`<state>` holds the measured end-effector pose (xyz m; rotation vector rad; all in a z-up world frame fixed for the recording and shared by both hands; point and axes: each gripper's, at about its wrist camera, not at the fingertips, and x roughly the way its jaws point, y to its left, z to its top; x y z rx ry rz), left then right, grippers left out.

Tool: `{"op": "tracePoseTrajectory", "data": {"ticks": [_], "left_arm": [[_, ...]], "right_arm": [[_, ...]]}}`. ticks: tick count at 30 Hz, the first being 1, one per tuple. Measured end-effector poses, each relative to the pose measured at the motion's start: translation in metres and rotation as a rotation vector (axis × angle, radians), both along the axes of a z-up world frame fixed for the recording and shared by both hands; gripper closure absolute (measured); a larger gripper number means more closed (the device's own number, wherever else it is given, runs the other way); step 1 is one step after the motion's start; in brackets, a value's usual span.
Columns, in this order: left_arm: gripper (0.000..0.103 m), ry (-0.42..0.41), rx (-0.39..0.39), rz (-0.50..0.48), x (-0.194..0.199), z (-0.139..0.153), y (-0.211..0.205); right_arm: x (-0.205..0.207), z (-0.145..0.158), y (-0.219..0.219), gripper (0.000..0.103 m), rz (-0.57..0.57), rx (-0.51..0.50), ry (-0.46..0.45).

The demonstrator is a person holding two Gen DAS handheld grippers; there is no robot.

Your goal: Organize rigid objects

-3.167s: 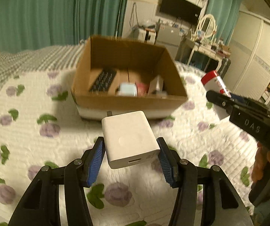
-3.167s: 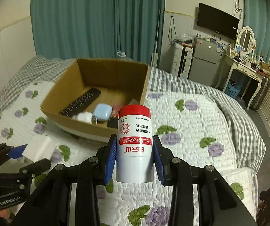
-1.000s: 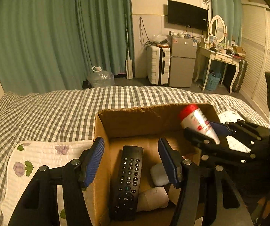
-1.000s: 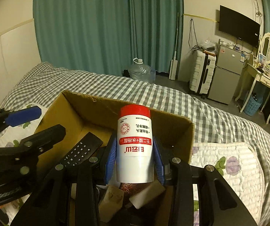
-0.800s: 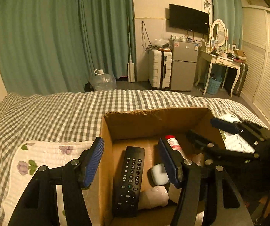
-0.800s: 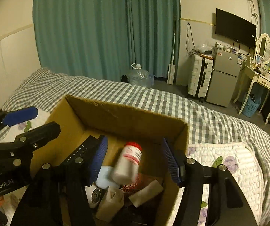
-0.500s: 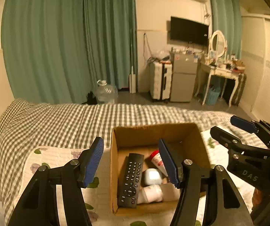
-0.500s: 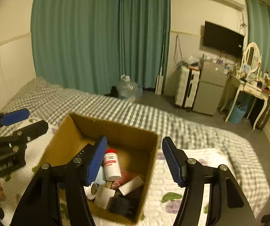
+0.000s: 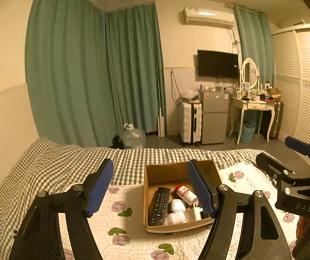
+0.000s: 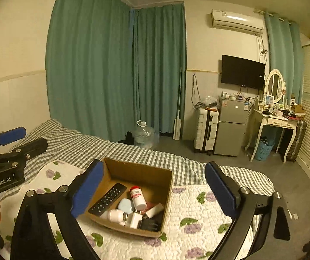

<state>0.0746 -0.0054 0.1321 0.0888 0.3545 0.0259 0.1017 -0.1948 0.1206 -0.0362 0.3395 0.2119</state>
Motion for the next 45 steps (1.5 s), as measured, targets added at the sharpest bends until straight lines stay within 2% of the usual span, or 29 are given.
{"op": "tracePoseTrajectory", "data": {"ticks": [1,5,10,13,18,27,45], "left_arm": [[0.028,-0.009,-0.006,0.004,-0.005,-0.004,-0.001],[0.028,-0.019,-0.025,0.028,-0.015,-0.026,0.0],[0.028,-0.054,-0.016,0.063,-0.022,-0.059,0.005],[0.028,-0.022,-0.065,0.066,-0.022,-0.082,0.017],[0.028,0.022,-0.065,0.069,-0.011,-0.106,0.02],[0.028,0.029,-0.059,0.062,-0.013,-0.117,0.019],[0.028,0.057,-0.047,0.025,-0.009,-0.122,0.012]], "right_arm": [[-0.006,-0.001,-0.001,0.0,-0.001,0.001,-0.003],[-0.023,-0.012,-0.006,0.0,-0.025,0.004,-0.019],[-0.032,-0.041,-0.005,0.0,-0.066,-0.027,-0.029],[-0.03,-0.064,-0.008,0.0,-0.075,0.008,0.008],[-0.03,-0.094,-0.006,0.0,-0.061,0.027,0.037],[-0.025,-0.108,-0.001,0.0,-0.064,0.018,0.019],[-0.022,-0.112,-0.002,0.0,-0.077,0.005,0.036]]}}
